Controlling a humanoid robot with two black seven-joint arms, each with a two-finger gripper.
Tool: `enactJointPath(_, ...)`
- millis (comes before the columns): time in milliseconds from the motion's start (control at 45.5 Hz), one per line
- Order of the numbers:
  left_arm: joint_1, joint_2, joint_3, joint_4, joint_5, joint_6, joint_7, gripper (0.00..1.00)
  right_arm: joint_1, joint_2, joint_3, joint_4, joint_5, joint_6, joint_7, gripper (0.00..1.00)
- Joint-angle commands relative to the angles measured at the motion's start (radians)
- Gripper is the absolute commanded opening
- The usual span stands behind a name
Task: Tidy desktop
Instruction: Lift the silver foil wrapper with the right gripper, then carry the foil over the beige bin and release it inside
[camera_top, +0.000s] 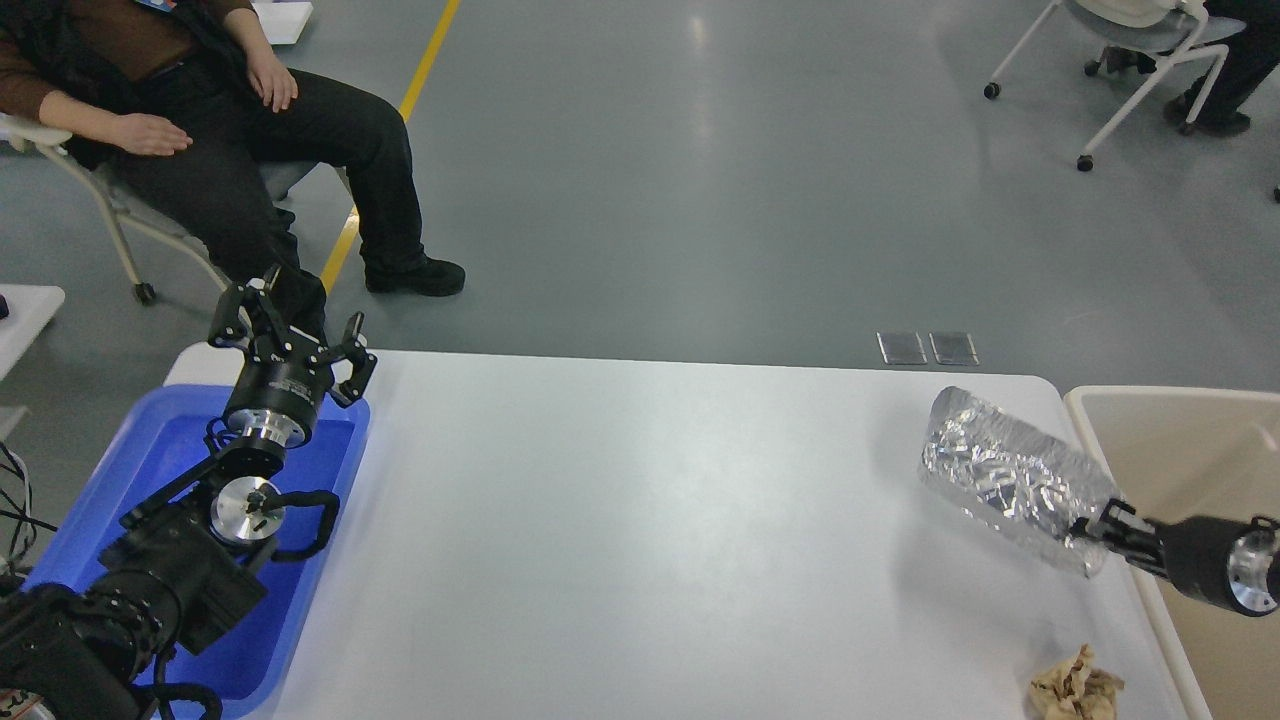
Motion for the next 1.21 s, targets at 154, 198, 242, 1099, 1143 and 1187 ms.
enactJointPath(154,0.0,0.0,0.0,0.0,0.0,0.0,0.0,1.0,0.25,-0.296,-0.005,0.121,0.048,0.231,-0.029,0.0)
enactJointPath(198,0.0,0.0,0.0,-0.001,0.0,0.0,0.0,1.0,0.283,-0.322,-0.007,0.121,0.047,0.262,-0.03,0.0)
enactJointPath(242,0.0,0.0,0.0,0.0,0.0,0.0,0.0,1.0,0.316,-0.342,-0.005,0.119,0.047,0.297,-0.035,0.0)
enactJointPath(1099,0.0,0.0,0.0,0.0,0.0,0.0,0.0,1.0,0.074,0.181,0.007,-0.666,0.524,-0.149,-0.274,0.0)
enactJointPath(1143,0.0,0.0,0.0,0.0,0.0,0.0,0.0,1.0,0.055,0.204,0.007,-0.695,0.551,-0.17,-0.276,0.0)
enactJointPath(1187,0.001,0.0,0.0,0.0,0.0,0.0,0.0,1.0,0.041,0.224,0.005,-0.715,0.568,-0.189,-0.276,0.0)
